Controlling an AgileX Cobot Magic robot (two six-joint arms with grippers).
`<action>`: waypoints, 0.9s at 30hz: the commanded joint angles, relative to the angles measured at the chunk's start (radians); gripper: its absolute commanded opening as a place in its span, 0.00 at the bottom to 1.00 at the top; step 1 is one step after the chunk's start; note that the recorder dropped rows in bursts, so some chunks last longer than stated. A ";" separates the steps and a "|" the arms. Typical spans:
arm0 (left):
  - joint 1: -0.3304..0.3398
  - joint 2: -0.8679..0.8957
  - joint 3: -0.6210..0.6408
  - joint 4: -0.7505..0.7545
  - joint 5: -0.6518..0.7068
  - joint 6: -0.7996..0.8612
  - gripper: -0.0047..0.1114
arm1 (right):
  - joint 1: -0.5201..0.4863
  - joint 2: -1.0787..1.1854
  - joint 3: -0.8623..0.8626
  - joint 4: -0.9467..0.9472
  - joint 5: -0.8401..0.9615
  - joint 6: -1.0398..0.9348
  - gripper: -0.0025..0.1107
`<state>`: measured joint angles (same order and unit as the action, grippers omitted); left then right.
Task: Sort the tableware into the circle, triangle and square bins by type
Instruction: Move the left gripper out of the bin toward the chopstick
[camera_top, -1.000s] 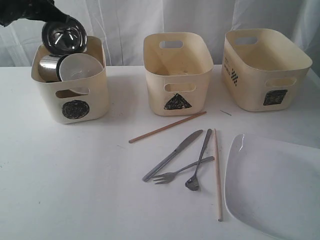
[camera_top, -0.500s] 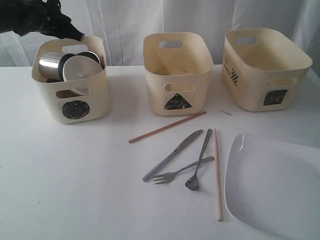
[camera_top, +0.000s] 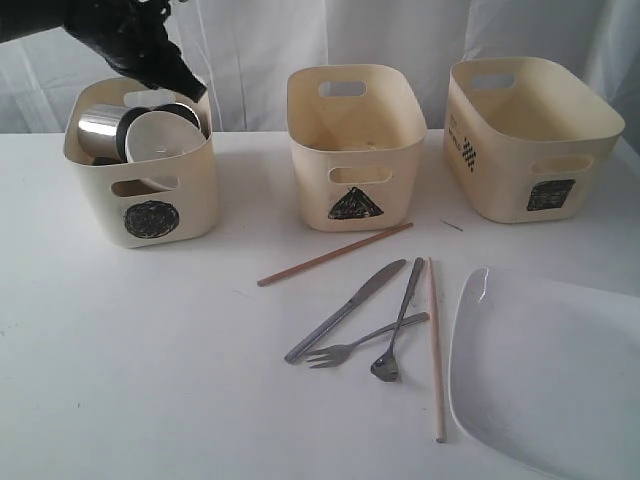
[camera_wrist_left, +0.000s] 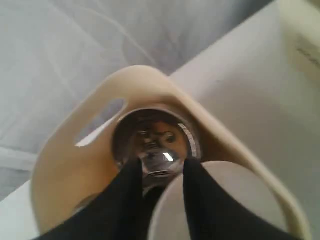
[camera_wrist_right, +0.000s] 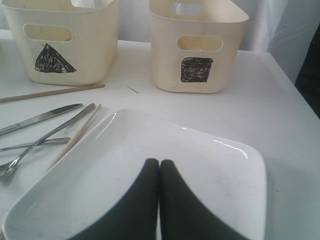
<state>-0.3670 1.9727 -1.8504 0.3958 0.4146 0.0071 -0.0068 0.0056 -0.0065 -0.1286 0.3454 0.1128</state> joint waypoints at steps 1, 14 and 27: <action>-0.041 -0.048 0.005 -0.277 0.120 0.280 0.33 | -0.003 -0.006 0.007 0.001 -0.002 -0.005 0.02; -0.055 -0.051 0.005 -0.860 0.554 0.688 0.33 | -0.003 -0.006 0.007 0.001 -0.002 -0.005 0.02; -0.055 0.044 0.005 -0.869 0.580 0.677 0.59 | -0.003 -0.006 0.007 0.001 -0.002 -0.005 0.02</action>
<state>-0.4198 2.0001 -1.8504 -0.4494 0.9695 0.6848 -0.0068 0.0056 -0.0065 -0.1286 0.3454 0.1128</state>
